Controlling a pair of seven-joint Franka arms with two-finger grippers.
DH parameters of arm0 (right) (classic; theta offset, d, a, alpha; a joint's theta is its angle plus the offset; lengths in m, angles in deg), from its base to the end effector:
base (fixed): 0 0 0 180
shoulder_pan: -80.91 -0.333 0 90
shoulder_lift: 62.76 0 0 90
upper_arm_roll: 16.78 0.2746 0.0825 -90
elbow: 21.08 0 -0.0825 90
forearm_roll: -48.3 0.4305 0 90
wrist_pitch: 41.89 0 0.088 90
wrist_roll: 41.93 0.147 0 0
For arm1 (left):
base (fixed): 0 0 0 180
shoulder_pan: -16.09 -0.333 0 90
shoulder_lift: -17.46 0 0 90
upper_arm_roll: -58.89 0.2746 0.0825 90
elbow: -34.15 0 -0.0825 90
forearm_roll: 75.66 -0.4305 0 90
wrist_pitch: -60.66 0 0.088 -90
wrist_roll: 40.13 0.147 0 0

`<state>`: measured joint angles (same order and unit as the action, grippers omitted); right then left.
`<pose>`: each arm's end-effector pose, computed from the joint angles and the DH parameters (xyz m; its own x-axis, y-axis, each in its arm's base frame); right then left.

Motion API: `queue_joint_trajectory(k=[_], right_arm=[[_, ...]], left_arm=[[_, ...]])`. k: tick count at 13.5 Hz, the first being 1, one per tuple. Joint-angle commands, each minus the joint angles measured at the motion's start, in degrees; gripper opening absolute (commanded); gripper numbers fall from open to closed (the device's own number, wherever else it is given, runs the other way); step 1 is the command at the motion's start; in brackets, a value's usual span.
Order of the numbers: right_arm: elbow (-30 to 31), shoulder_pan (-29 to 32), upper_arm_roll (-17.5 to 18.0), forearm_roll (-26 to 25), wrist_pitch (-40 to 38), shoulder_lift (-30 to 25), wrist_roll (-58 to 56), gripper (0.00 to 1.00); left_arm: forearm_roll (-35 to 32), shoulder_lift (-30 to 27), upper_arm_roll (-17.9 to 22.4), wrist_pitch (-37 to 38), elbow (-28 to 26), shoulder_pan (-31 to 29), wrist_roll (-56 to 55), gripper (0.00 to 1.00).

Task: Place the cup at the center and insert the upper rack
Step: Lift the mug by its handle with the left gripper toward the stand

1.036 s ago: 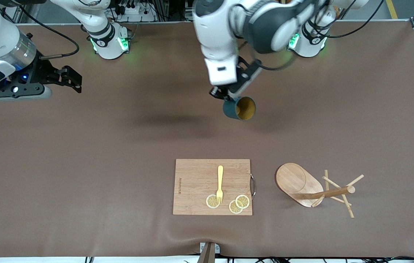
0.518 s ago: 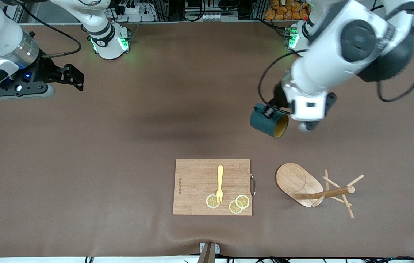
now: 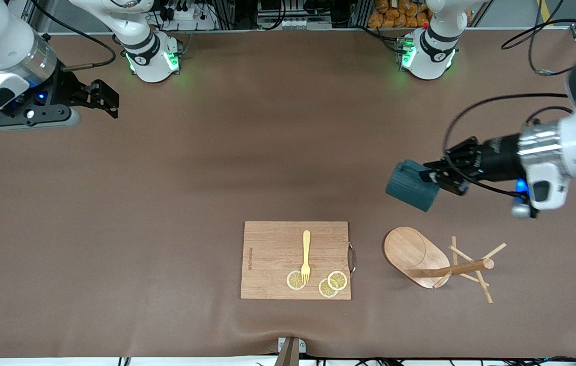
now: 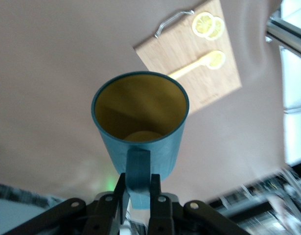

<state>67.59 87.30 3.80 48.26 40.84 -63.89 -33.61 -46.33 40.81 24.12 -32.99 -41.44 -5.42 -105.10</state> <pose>0.5613 0.1434 0.5555 0.9914 0.1007 -0.0831 0.1027 -0.9945 0.0199 0.6721 -0.1662 0.4887 0.5057 0.5936 -0.6261 0.8509 -0.4629 0.2483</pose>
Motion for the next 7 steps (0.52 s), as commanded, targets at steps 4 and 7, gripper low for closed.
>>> queue_joint_trajectory(k=[4, 7], right_arm=[[-0.8, 0.0, -0.5, 0.7, 1.5, -0.1, -0.3, 1.00], [-0.7, 0.0, -0.5, 0.8, 2.4, -0.1, -3.7, 1.00]], left_arm=[[14.0, 6.4, -0.7, -1.4, -0.4, -8.1, 8.6, 0.00], [15.7, 9.0, -0.7, -3.0, -0.4, -9.6, 10.2, 0.01]])
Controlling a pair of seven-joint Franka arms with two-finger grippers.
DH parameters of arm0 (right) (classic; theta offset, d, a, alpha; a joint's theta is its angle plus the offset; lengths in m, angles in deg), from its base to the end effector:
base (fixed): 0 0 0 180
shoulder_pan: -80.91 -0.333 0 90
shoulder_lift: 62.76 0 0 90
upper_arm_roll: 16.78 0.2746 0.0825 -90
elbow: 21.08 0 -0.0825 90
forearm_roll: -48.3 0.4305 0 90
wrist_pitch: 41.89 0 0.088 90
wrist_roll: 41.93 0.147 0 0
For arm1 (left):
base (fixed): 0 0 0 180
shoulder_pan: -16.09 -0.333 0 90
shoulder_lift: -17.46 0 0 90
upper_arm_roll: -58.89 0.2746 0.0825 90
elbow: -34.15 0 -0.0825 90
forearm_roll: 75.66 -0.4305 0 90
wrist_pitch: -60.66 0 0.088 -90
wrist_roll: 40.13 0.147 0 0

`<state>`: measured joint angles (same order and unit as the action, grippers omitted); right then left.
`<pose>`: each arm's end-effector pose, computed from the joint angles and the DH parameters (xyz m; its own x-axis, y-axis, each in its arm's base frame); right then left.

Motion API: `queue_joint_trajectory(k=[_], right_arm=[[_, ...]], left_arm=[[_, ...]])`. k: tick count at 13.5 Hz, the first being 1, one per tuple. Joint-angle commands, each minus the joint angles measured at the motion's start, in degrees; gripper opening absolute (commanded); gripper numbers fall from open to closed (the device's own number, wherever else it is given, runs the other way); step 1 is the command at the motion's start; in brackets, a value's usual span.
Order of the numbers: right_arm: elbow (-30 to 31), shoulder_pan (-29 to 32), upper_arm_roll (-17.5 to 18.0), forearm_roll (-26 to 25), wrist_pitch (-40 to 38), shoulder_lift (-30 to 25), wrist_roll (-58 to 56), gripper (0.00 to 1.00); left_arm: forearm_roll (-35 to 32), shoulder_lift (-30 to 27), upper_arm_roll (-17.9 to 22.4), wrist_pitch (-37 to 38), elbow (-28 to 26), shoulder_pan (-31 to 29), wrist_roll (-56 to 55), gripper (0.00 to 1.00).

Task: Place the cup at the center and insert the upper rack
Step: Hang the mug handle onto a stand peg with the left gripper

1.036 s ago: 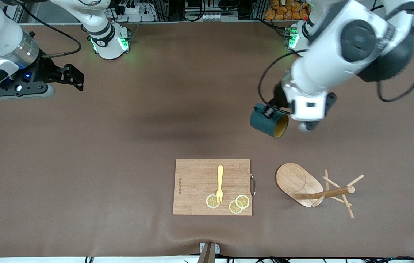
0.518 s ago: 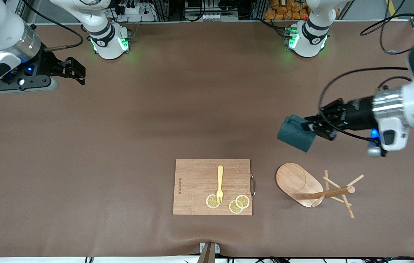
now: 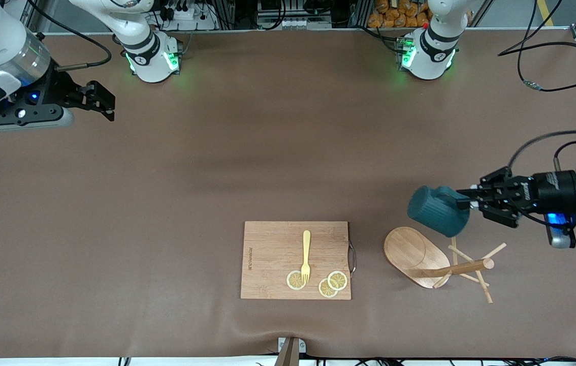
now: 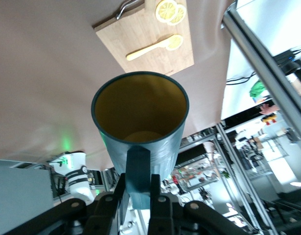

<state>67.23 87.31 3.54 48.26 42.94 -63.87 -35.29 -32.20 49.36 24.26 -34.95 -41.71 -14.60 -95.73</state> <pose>0.5677 0.1421 0.5614 0.9912 0.1261 -0.0414 0.1267 -0.9919 0.0123 0.7139 -0.0654 0.4284 0.4272 0.4175 -0.8020 0.9020 -0.2580 0.3462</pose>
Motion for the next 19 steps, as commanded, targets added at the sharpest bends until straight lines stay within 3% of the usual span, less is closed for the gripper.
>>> queue_joint_trajectory(k=[1, 11, 19], right_arm=[[-0.3, 0.2, -0.3, 0.8, 0.3, -0.1, -4.2, 1.00], [0.1, -0.3, 0.0, 0.8, -0.4, -0.3, -4.0, 1.00], [0.3, -0.6, 0.0, 0.8, -0.1, 0.0, -3.5, 1.00]], left_arm=[[1.6, 1.7, -0.7, -2.2, -0.2, -0.6, 1.5, 0.01], [1.8, 7.0, -0.7, -8.1, -0.3, -1.1, 4.9, 0.01], [3.0, 10.1, -0.2, -8.6, -0.2, -1.7, 10.1, 0.01]])
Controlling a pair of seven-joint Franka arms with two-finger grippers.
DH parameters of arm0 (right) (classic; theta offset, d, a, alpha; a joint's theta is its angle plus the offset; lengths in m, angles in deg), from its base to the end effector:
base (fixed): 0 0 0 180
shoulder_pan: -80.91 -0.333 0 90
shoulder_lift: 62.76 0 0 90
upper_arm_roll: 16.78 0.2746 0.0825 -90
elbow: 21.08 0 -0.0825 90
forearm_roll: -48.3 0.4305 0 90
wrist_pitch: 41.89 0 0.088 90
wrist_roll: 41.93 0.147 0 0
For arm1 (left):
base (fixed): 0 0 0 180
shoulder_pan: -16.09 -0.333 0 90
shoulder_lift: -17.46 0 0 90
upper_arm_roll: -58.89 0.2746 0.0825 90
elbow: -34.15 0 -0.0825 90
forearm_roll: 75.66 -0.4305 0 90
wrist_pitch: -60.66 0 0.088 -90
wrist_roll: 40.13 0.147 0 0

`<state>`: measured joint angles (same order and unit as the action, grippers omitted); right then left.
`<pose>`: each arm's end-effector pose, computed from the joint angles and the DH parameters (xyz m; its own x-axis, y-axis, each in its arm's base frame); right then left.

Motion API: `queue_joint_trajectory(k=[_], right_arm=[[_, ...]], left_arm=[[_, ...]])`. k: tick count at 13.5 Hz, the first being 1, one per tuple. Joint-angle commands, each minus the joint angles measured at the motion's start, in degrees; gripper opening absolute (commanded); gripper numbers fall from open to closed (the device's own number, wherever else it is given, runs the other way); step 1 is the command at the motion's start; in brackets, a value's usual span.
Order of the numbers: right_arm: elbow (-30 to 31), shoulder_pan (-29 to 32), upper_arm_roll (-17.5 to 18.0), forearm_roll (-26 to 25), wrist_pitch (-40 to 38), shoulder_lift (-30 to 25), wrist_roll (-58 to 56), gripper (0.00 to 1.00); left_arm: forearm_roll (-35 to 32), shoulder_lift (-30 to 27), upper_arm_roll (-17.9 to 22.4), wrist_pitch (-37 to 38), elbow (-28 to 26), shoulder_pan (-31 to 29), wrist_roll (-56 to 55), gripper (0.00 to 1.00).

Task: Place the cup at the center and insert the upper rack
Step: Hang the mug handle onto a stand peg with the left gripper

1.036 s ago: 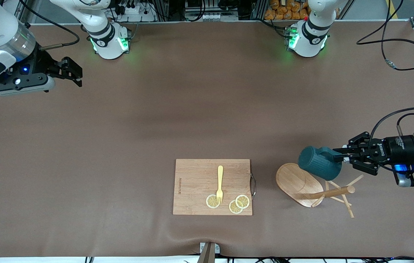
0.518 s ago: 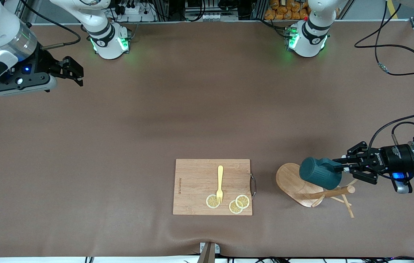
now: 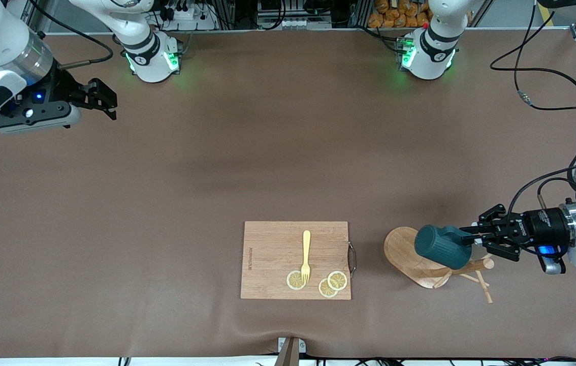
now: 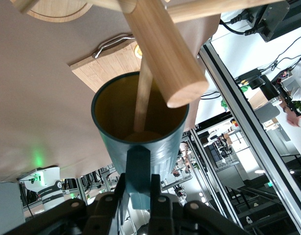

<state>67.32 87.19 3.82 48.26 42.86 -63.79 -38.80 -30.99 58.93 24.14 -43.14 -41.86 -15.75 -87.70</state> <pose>0.5668 0.1460 0.5597 0.9800 0.1934 -0.0464 0.1940 -0.9809 0.0096 0.7424 -0.0365 0.3316 0.4275 0.3904 -0.8154 0.9035 -0.1527 0.4006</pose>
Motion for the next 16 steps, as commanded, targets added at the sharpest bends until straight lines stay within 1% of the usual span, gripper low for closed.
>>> queue_joint_trajectory(k=[1, 2, 5, 13, 15, 16], right_arm=[[0.3, -0.5, -0.3, 0.8, 0.0, -0.2, 0.0, 1.00], [0.4, -0.5, -0.3, 0.8, 0.0, -0.2, 0.0, 1.00], [0.4, -0.5, -0.3, 0.8, -0.1, -0.2, 0.0, 1.00], [0.4, -0.6, -0.3, 0.8, 0.3, 0.0, 0.0, 1.00], [0.4, -0.6, -0.3, 0.8, 0.3, 0.0, 0.0, 1.00], [0.4, -0.6, -0.3, 0.8, 0.4, 0.0, 0.0, 1.00]], left_arm=[[4.0, 1.0, 0.4, -0.4, -0.1, -0.6, 3.2, 0.03], [5.6, 1.2, 0.9, -0.4, -0.2, -1.0, 4.8, 0.03], [6.0, 2.0, 1.9, -0.4, -0.3, -1.0, 7.1, 0.03], [6.6, 3.3, 2.0, -0.4, -0.3, -1.6, 10.2, 0.04], [6.7, 3.9, 2.0, -0.4, -0.3, -1.6, 10.3, 0.08], [6.7, 4.1, 2.0, -0.4, -0.3, -1.6, 10.3, 0.16]])
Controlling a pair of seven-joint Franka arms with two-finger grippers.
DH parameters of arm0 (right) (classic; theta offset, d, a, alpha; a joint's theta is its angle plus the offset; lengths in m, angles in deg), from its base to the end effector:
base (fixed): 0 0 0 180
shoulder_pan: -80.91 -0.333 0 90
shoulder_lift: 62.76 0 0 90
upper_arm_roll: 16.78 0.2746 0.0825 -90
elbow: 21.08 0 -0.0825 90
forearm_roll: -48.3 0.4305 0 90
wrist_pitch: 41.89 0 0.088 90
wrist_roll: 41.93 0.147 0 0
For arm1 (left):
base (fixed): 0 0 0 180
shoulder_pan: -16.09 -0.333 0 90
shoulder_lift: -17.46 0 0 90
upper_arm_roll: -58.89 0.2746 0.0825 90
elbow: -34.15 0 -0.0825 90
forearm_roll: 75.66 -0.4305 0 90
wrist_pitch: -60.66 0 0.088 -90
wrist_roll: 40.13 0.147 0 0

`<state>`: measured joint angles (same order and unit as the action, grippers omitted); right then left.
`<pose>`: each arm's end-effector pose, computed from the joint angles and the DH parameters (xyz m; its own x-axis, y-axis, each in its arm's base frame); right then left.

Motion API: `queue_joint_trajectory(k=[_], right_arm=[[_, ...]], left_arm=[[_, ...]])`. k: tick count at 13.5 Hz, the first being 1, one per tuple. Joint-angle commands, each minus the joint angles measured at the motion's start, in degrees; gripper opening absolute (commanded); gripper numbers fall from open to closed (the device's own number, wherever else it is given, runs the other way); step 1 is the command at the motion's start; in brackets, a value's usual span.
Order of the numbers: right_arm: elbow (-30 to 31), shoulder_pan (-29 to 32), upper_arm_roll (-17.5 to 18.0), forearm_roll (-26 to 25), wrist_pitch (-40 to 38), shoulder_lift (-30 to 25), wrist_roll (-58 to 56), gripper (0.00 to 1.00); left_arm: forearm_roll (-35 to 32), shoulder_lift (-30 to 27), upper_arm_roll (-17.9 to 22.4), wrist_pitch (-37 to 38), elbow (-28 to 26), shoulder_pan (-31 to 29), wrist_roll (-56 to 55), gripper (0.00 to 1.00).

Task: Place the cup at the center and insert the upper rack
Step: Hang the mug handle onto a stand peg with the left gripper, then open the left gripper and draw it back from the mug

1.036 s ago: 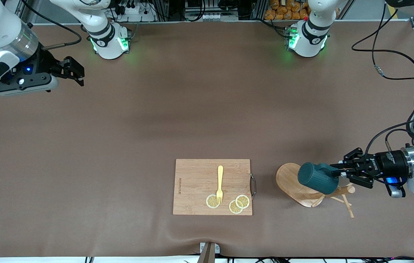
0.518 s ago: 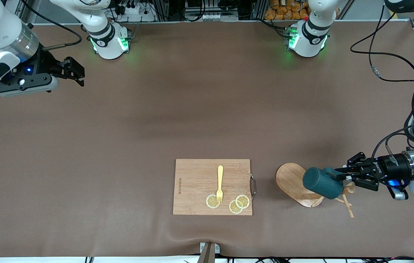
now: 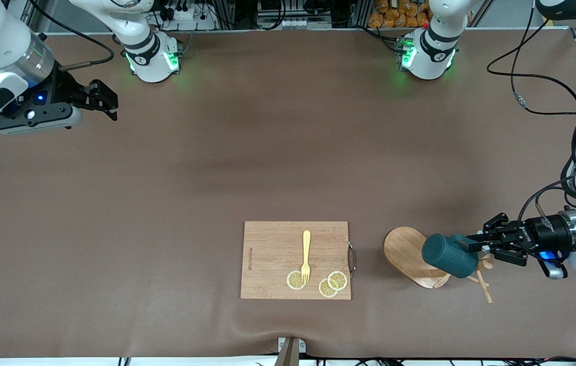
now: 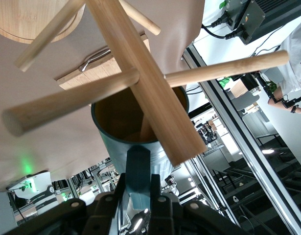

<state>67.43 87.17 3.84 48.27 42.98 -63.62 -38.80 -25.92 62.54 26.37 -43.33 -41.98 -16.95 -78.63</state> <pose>0.5675 0.1464 0.5572 0.9798 0.1941 -0.0491 0.1947 -0.9808 0.0085 0.7456 -0.0038 0.2900 0.4785 0.3340 -0.8121 0.8742 -0.0940 0.4764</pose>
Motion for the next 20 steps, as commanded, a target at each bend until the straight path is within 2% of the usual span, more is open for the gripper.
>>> queue_joint_trajectory(k=[1, 2, 6, 7, 8, 14, 20], right_arm=[[0.3, -0.5, -0.3, 0.8, 0.3, -0.1, 0.0, 1.00], [0.3, -0.5, -0.3, 0.8, 0.3, -0.1, 0.0, 1.00], [0.7, -0.5, -0.3, 0.8, 1.2, 0.0, -0.1, 1.00], [0.8, -0.5, -0.3, 0.8, 1.3, 0.1, 0.0, 1.00], [0.8, -0.5, -0.3, 0.8, 1.7, 0.2, -0.1, 1.00], [0.8, 0.2, -0.6, 0.8, 4.2, 0.2, -0.1, 1.00], [2.9, 4.9, -0.8, 1.6, 5.2, -0.5, -0.7, 1.00]], left_arm=[[1.8, 0.5, -0.3, -0.2, -0.2, -0.3, 1.2, 0.32], [2.4, 0.5, -0.3, -0.2, -0.2, -0.3, 1.2, 0.40], [2.7, 0.2, -0.4, -0.3, 0.1, -0.4, 1.1, 0.83], [2.7, -0.2, -0.4, -0.3, 0.1, -0.4, 0.9, 0.97], [2.7, -0.3, -0.4, -0.3, 0.2, -0.4, 0.6, 1.00], [0.5, -4.4, -0.4, -0.1, 0.3, -1.1, 0.2, 1.00], [-10.3, -11.8, -0.5, 0.5, 0.0, -1.1, 0.0, 1.00]])
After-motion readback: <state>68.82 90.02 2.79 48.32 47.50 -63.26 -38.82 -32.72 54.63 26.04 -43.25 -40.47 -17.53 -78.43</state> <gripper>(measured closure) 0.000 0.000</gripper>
